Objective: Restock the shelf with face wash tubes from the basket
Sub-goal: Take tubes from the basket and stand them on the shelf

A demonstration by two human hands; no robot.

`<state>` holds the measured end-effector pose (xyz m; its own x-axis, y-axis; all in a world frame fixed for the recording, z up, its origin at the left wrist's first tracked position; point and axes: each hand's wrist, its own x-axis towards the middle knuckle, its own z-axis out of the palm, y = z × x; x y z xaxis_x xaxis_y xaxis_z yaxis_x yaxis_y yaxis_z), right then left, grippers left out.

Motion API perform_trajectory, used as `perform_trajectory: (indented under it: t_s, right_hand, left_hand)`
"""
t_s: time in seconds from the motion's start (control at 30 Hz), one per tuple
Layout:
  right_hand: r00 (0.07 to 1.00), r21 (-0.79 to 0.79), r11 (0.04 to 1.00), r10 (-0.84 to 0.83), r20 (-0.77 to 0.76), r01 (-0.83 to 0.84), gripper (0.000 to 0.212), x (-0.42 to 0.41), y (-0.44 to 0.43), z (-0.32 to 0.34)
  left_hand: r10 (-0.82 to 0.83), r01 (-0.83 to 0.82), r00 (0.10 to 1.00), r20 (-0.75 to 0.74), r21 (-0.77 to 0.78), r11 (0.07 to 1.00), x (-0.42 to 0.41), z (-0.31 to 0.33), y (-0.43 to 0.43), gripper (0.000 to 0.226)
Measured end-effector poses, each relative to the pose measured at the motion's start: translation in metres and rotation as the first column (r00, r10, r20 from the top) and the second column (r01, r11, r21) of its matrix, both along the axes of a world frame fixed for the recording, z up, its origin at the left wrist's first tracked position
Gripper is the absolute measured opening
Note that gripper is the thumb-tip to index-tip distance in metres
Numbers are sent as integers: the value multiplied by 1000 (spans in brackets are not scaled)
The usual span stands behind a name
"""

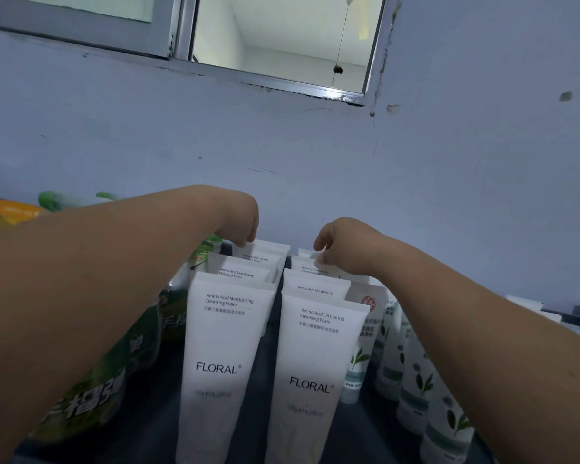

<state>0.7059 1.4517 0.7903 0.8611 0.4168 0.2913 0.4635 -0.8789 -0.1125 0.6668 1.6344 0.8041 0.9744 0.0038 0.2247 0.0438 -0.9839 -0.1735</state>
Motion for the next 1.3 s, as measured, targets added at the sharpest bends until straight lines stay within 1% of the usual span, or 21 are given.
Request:
perform_trajectory:
  t_s: [0.13,0.2,0.4,0.67,0.8,1.03,1.23,1.3]
  right_hand:
    - [1000,3,1000,24,-12,-24,20,3,2,-2]
    - [999,-8,999,33,-10,-33,19,3,5,-2]
    - [998,-7,998,56,-14,-57,19,5,11,-3]
    - [997,62,996,67,-26,-65,17,8,9,-5]
    - [997,99,993,65,-36,-62,17,11,6,-7]
    - [995,151,986,82,-58,-72,17,12,2,-7]
    - [993,188,980,79,-90,-61,16,15,2,-7]
    - [993,223,973,84,-89,-62,16,16,1,-5]
  left_hand:
    - [-2,3,998,-55,23,1000,11,-1,3,29]
    - [10,-9,999,-38,37,999,11,-1,1,29]
    - [16,-17,999,-35,-7,1000,16,0,9,27]
    - [-3,-1,999,-48,-84,996,26,-1,15,20]
    - [8,-10,999,-46,-53,999,30,0,17,18]
    - [26,-27,996,-84,-12,1000,33,1,20,15]
    - [79,-68,988,-131,83,994,23,4,13,27]
    - [86,-77,984,-153,63,995,22,7,13,28]
